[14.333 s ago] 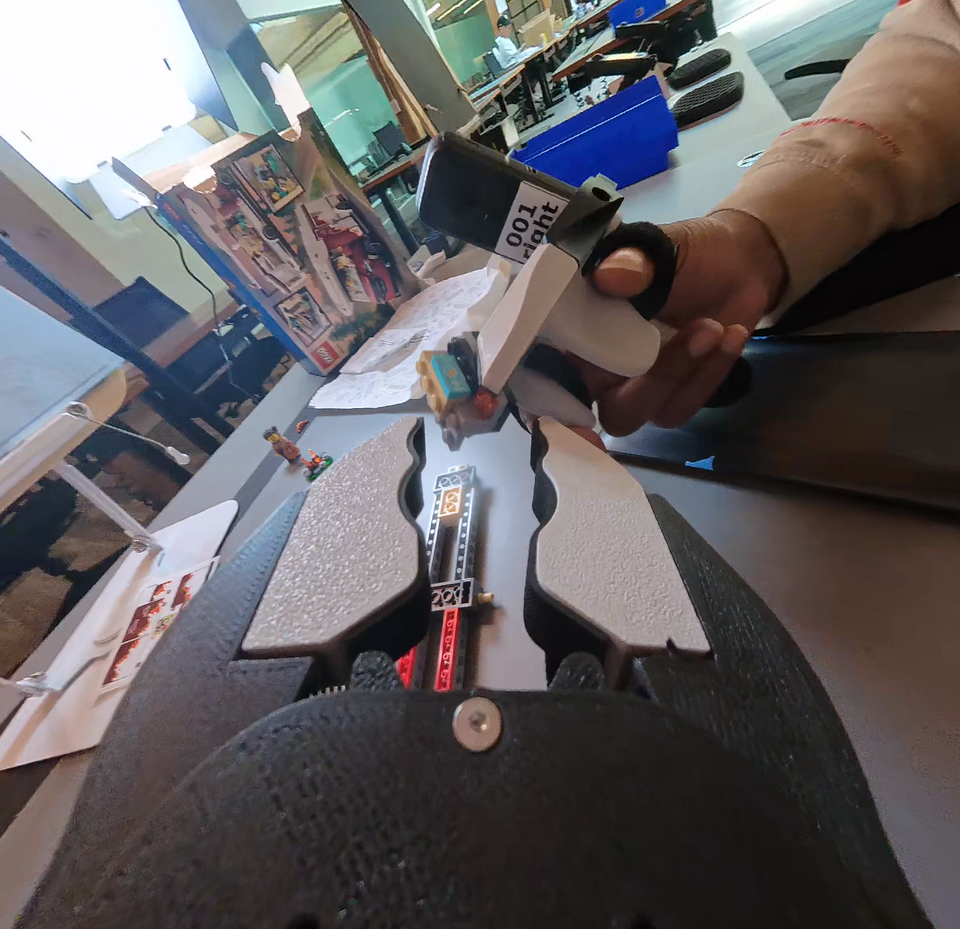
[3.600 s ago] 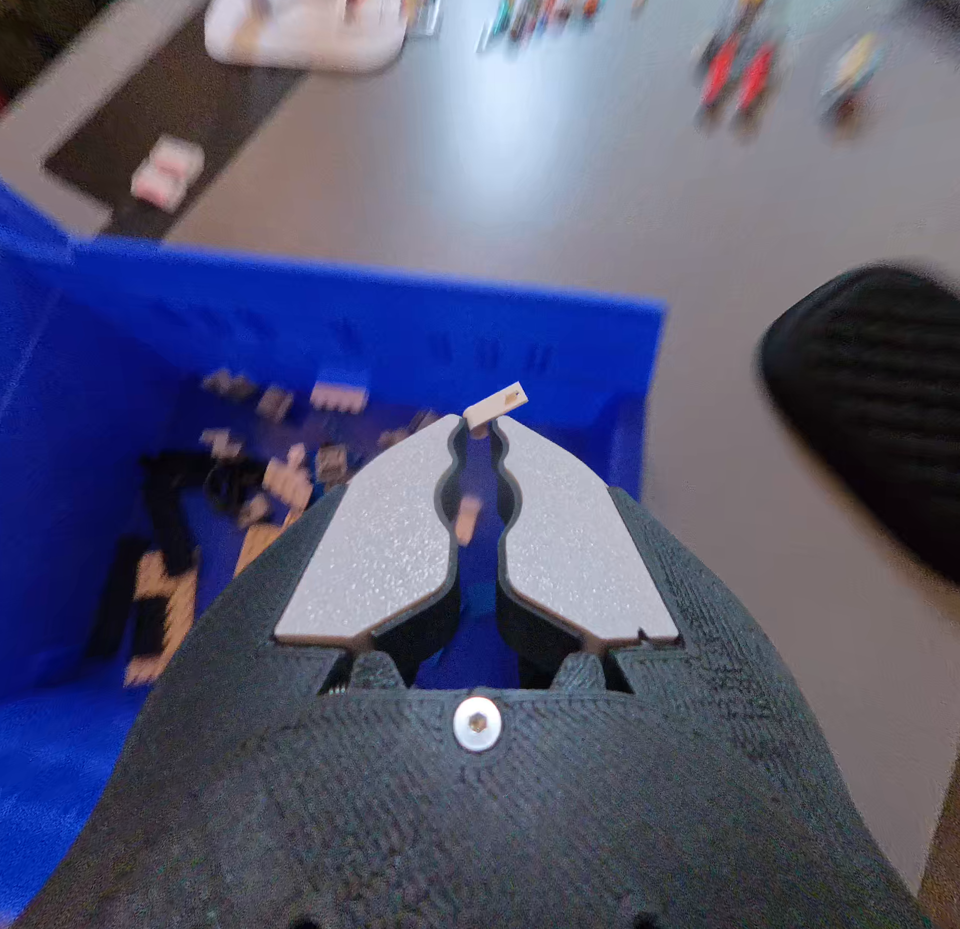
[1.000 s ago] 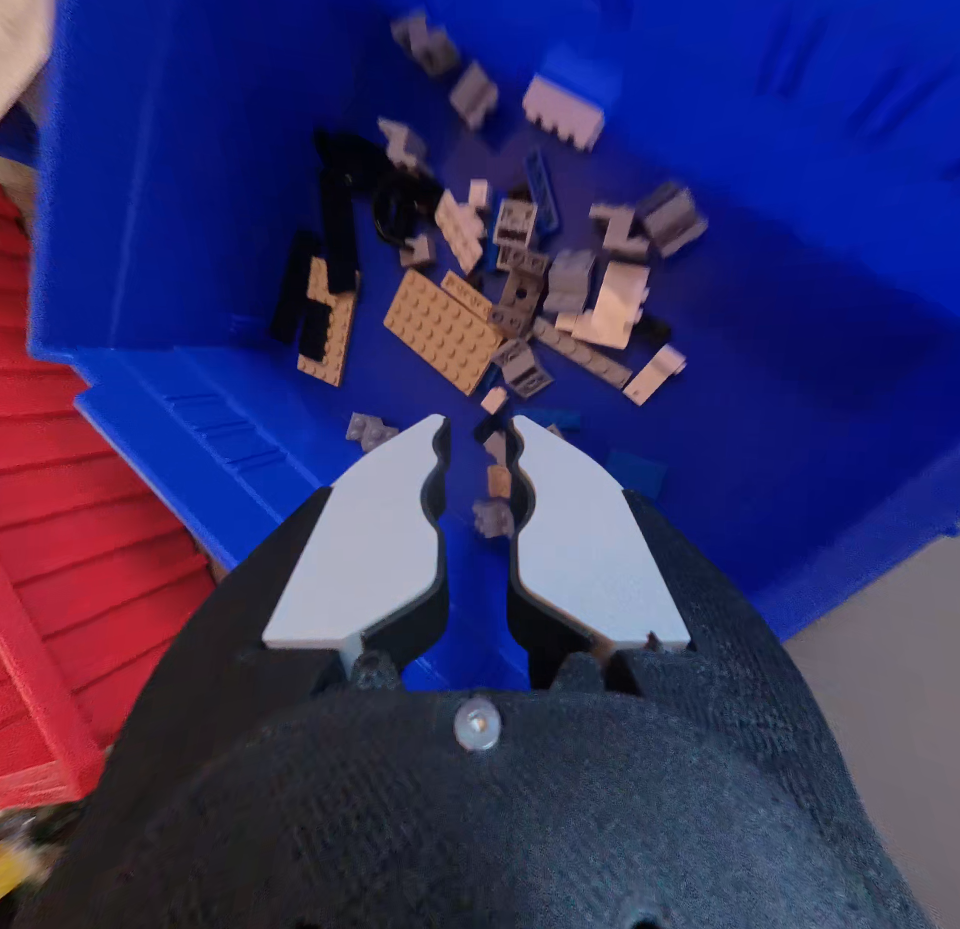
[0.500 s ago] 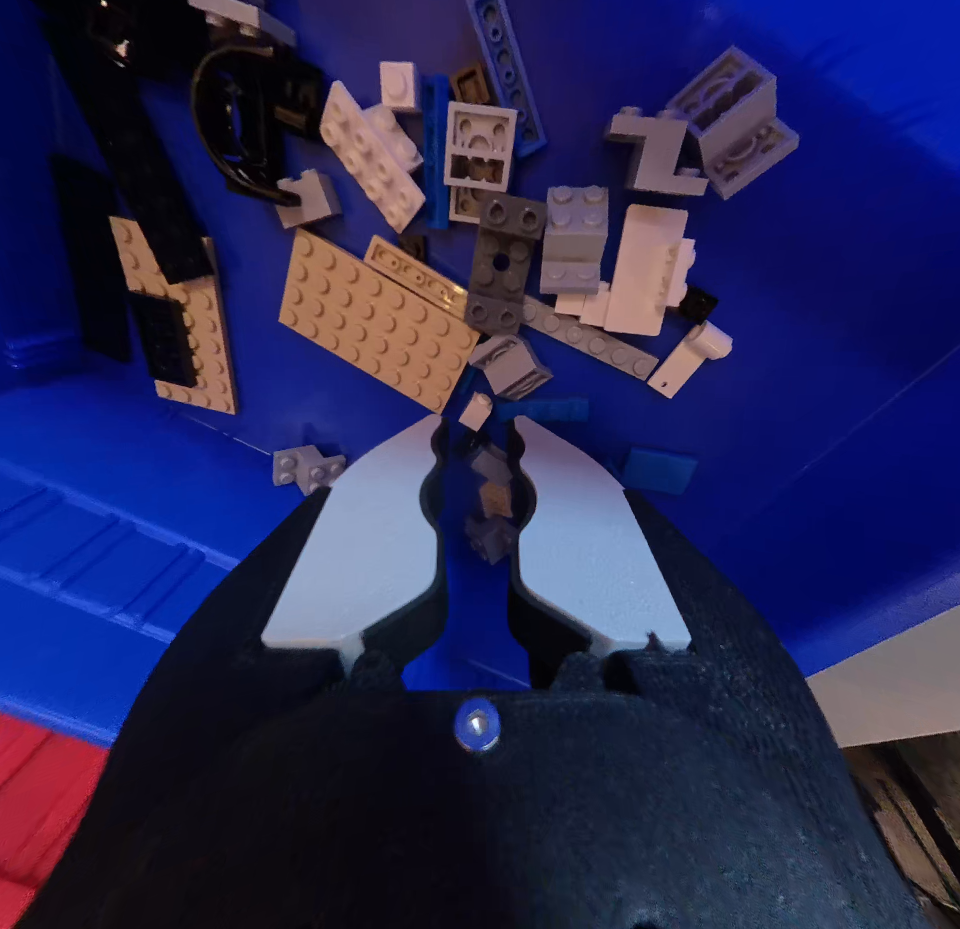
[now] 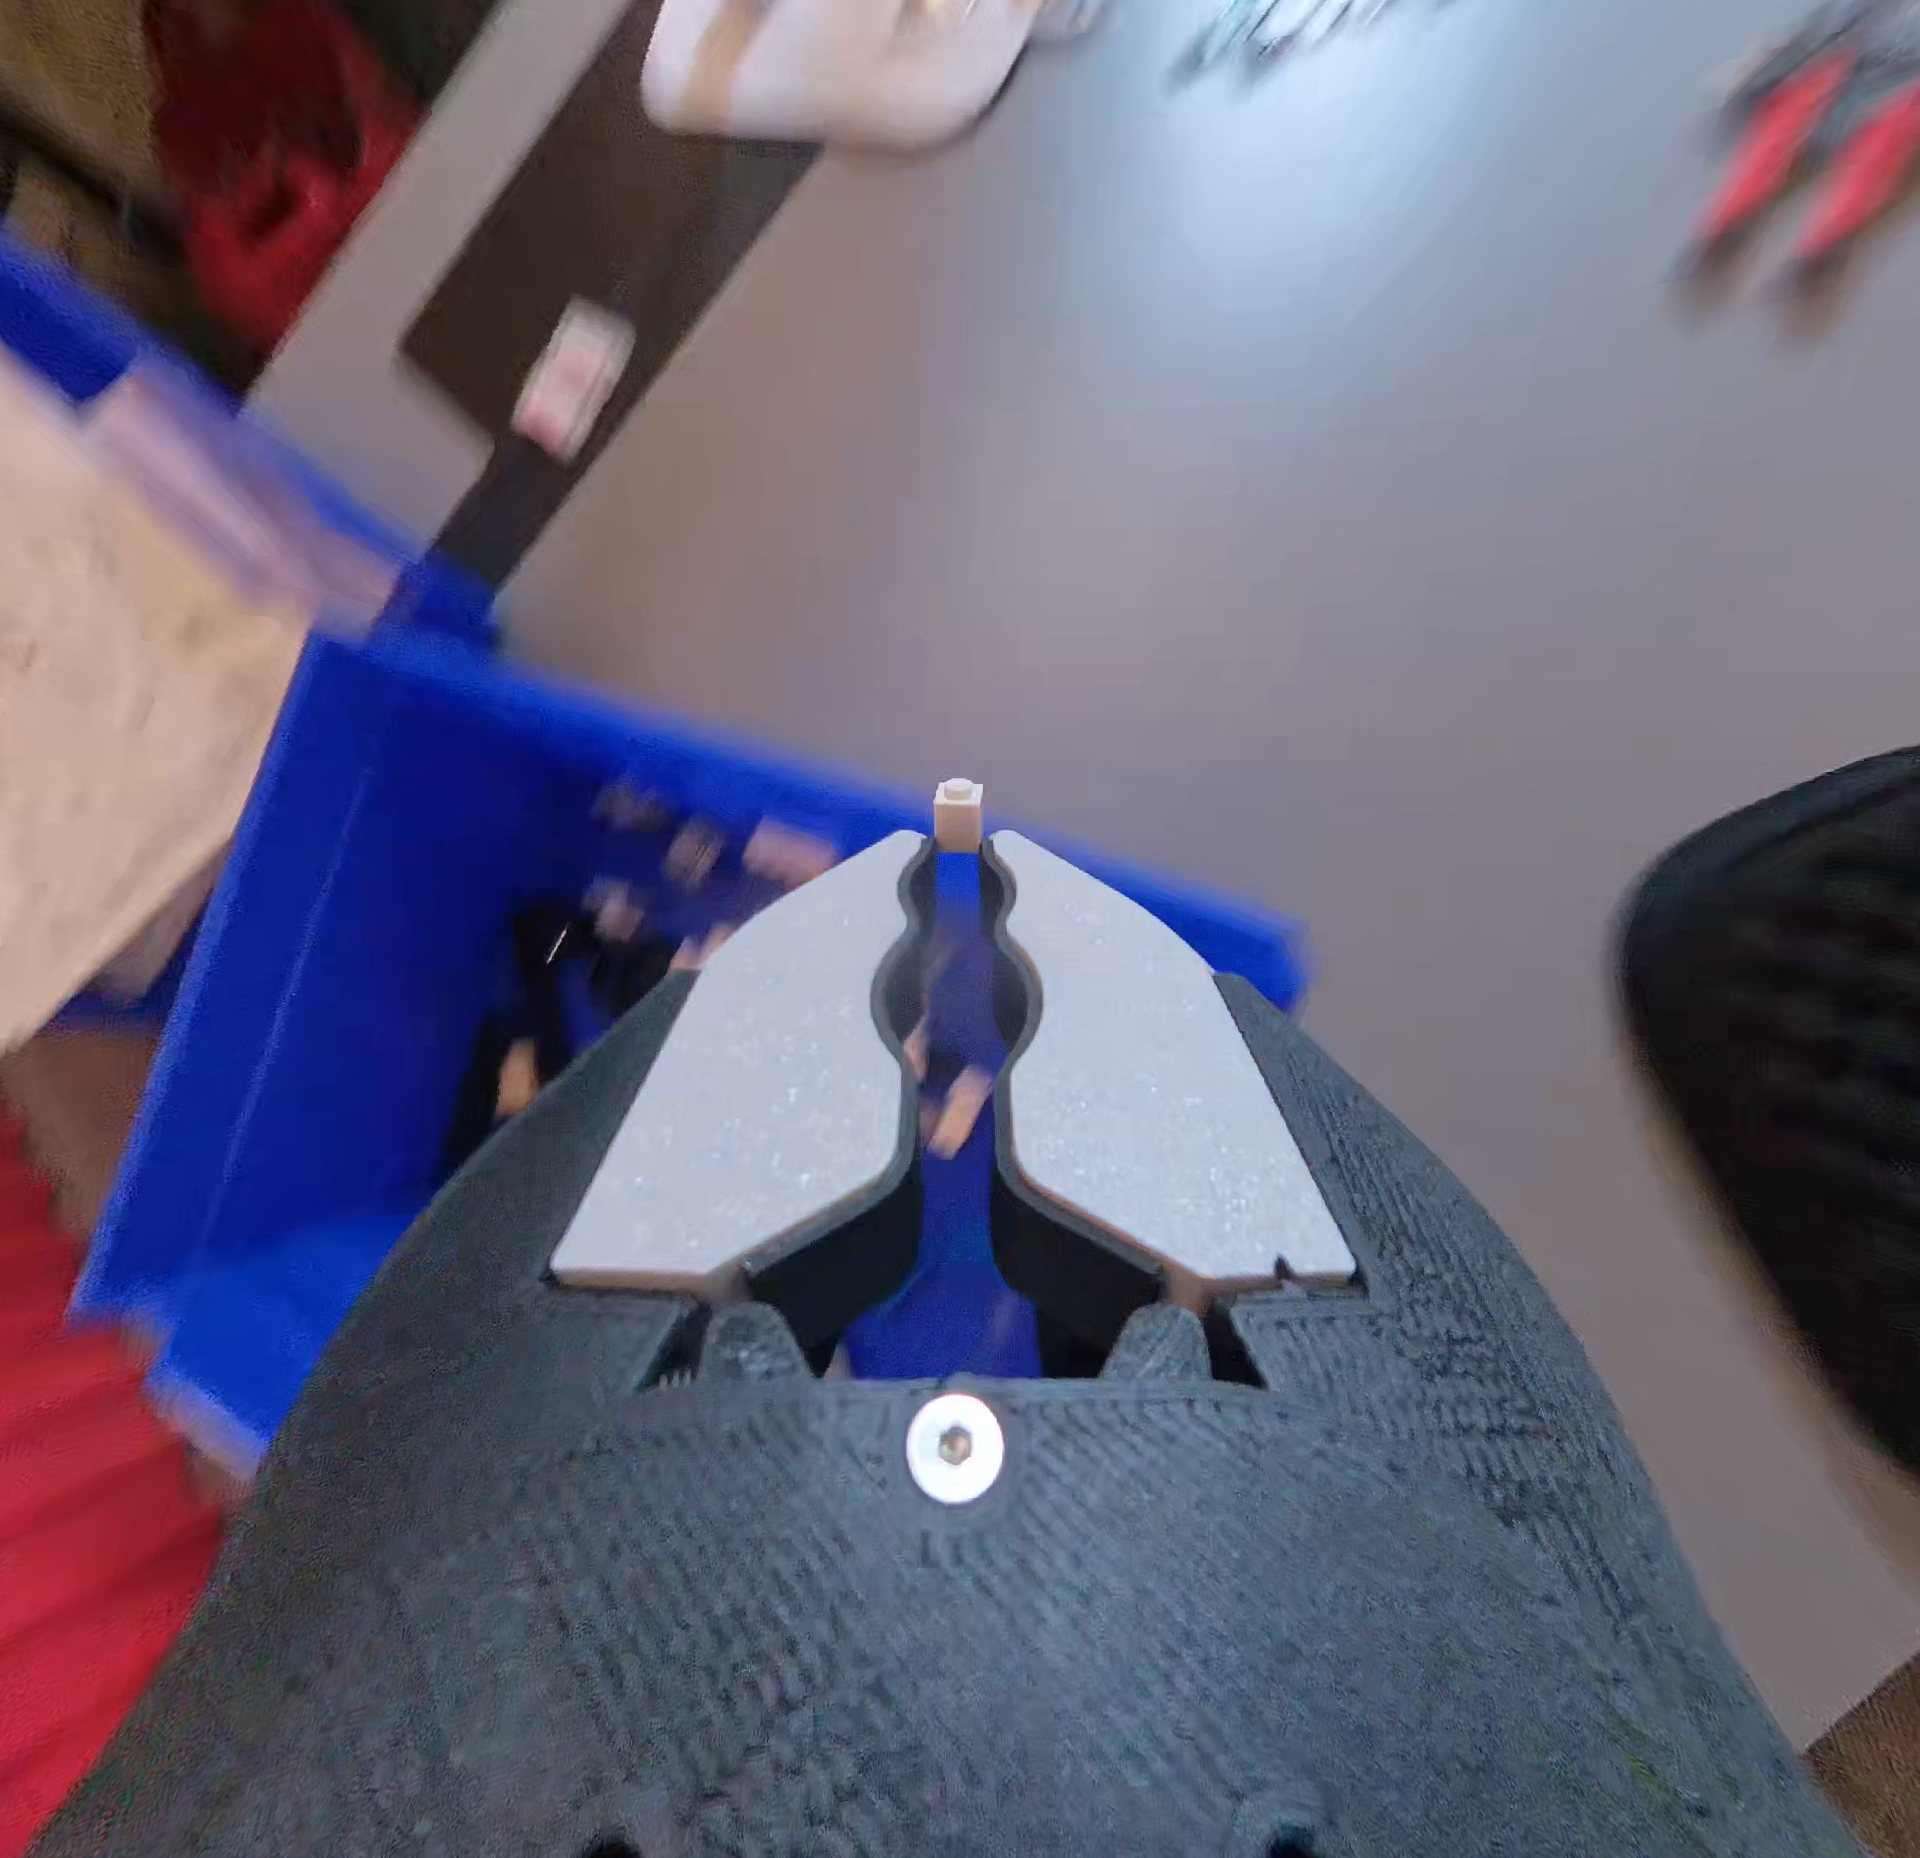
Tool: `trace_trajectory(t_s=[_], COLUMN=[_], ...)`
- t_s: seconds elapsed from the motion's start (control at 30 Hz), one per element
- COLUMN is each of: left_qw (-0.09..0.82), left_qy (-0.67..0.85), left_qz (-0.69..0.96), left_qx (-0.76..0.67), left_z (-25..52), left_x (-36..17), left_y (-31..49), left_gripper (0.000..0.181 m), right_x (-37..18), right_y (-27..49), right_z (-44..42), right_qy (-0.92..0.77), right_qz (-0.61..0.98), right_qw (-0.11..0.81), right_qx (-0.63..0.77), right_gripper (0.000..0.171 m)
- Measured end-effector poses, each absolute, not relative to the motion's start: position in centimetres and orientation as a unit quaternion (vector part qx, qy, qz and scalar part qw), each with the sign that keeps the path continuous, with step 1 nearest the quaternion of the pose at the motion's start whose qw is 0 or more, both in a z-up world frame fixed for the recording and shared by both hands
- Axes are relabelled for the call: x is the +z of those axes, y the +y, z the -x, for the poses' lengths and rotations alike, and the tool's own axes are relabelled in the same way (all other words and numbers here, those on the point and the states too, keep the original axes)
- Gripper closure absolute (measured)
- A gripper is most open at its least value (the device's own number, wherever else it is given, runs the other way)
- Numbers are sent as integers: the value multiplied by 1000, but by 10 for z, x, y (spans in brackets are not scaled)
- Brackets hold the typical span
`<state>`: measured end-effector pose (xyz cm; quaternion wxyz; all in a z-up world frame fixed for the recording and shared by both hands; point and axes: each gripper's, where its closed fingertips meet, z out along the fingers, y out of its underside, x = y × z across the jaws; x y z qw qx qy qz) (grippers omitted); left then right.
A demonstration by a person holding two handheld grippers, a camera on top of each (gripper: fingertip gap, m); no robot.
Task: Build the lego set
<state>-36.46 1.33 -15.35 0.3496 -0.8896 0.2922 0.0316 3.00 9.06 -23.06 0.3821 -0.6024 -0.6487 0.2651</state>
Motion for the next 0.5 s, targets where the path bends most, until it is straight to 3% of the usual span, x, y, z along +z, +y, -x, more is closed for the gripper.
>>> trace_trajectory(t_s=[0.03, 0.13, 0.27, 0.5], left_qw=[384, 433, 392, 346], left_qy=[319, 391, 447, 504], left_qz=[866, 803, 778, 764], left_qx=[-8, -122, -201, -208], left_z=[323, 202, 102, 65], left_x=[-144, -150, -215, -272], left_y=[15, 15, 30, 33], left_gripper=[173, 173, 173, 173], right_x=[-233, -240, -245, -246], right_y=[90, 86, 83, 81], right_z=[-29, -27, -25, -22], right_qy=[-650, -660, -666, -669], right_qz=[602, 598, 591, 579], right_qw=[379, 368, 369, 387], right_qx=[265, 265, 267, 259], right_gripper=[160, 160, 160, 160])
